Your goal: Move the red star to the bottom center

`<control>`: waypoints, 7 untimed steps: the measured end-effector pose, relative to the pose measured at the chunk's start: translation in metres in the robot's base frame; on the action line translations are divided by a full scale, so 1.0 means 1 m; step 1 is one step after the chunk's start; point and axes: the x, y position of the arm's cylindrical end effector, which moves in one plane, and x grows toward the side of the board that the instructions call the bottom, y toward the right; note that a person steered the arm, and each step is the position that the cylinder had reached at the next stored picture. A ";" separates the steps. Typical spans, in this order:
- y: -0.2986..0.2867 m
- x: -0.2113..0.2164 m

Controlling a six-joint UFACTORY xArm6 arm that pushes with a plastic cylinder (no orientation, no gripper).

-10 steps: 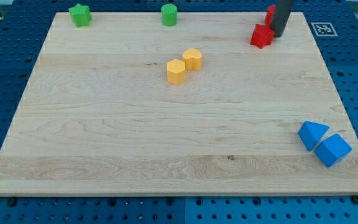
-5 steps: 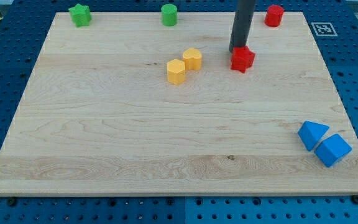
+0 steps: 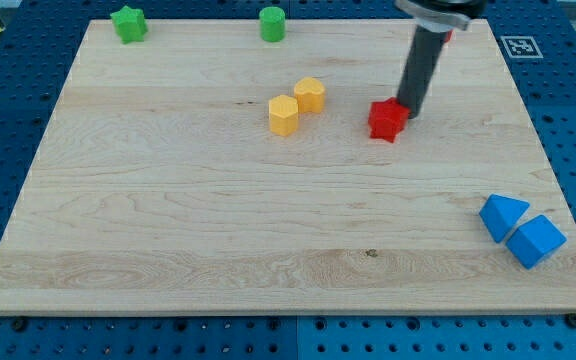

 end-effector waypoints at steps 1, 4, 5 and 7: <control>-0.034 0.009; -0.061 0.095; -0.061 0.126; -0.075 0.155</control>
